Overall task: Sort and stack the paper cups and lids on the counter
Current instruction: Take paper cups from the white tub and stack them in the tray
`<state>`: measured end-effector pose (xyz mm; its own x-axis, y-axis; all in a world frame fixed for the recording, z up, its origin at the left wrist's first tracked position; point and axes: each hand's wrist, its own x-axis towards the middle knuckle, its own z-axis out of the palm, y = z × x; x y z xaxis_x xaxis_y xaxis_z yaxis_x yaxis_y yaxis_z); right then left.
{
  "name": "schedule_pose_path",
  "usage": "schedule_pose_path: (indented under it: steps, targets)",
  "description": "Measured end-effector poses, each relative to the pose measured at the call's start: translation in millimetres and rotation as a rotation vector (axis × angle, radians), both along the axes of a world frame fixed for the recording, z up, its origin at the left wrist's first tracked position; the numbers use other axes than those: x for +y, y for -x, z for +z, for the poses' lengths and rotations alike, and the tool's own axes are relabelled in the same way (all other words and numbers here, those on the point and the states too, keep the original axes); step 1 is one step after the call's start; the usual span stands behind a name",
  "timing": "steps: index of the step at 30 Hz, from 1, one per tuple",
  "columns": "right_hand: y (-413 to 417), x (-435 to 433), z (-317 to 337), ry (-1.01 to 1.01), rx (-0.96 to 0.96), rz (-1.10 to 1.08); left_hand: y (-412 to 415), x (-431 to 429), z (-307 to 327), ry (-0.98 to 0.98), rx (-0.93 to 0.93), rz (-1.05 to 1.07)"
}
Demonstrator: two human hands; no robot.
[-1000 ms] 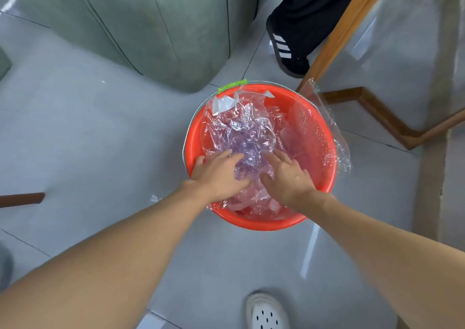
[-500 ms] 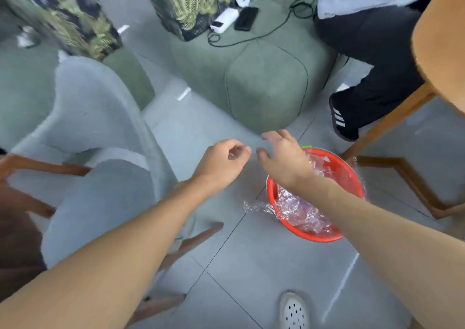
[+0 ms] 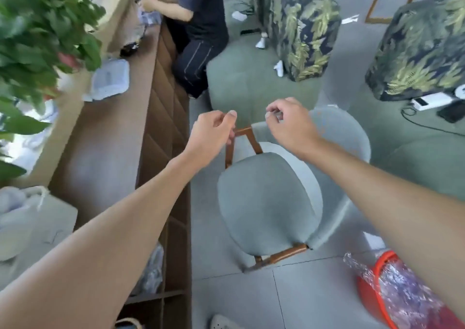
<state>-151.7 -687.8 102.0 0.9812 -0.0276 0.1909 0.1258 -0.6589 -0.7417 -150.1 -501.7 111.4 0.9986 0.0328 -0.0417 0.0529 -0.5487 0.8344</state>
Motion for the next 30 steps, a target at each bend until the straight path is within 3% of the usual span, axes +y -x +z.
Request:
schedule_pose_path:
  steps: [14,22,30]
  targets:
    - [-60.9,375.5,87.2,-0.002,-0.007,0.593,50.4,346.3,69.2,0.057,-0.177,0.576]
    - [-68.7,517.2,96.0,0.075,-0.062,0.919,88.7,447.6,69.9,0.051,-0.23,0.873]
    - [-72.8,645.8,51.4,0.059,-0.023,1.493,107.1,502.8,43.7,-0.005,-0.29,1.281]
